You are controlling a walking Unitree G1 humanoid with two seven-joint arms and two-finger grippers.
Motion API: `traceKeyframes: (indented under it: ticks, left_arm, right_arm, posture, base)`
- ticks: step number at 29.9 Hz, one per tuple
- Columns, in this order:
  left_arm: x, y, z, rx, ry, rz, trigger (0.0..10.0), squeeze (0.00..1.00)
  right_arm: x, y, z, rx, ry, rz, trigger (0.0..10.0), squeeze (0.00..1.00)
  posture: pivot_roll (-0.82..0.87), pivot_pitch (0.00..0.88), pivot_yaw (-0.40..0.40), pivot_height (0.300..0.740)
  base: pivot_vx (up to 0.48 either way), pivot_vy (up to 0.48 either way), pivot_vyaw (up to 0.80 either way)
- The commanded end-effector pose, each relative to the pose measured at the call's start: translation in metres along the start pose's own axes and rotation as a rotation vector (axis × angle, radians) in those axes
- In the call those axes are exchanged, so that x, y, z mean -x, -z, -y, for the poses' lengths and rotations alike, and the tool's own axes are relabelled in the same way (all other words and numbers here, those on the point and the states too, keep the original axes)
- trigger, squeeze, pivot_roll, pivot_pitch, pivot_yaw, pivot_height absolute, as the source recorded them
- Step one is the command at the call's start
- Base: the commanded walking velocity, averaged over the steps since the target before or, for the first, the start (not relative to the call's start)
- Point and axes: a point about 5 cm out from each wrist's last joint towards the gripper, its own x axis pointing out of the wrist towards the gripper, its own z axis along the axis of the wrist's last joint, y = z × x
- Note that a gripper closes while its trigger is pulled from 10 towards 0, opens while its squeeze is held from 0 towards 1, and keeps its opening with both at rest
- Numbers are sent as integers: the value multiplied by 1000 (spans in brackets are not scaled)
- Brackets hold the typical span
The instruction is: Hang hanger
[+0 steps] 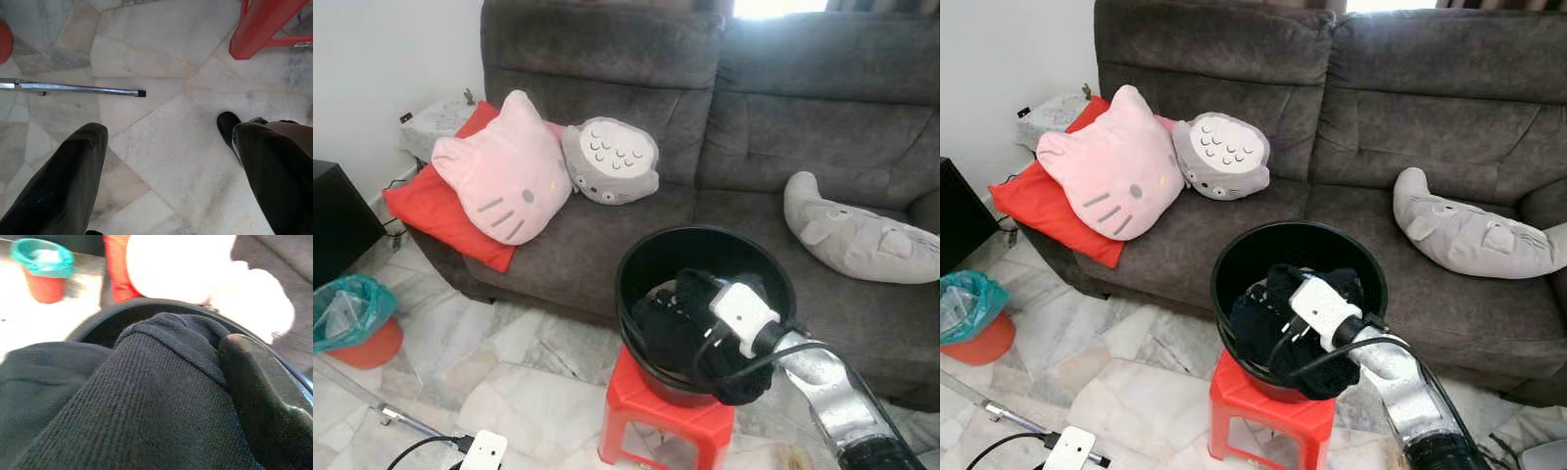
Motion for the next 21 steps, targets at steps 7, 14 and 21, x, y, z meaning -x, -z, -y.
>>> traceKeyframes:
  ticks: [7, 14, 21]
  left_arm:
    - [0, 2, -1, -6, -2, -11, 10000, 0]
    - [0, 1, -1, -8, -1, -7, 10000, 0]
    - [1, 5, -3, -9, -6, -27, 10000, 0]
  right_arm:
    - [8, 0, -2, 32, -71, -34, 10000, 0]
    - [20, 14, 10, 51, -48, -113, 10000, 0]
    - [24, 19, 15, 66, -45, -144, 4784, 0]
  posture:
    - [-134, 0, 43, 740]
    - [-136, 0, 44, 740]
    - [-133, 0, 47, 740]
  base:
    - [0, 0, 0]
    - [0, 0, 0]
    - [0, 0, 0]
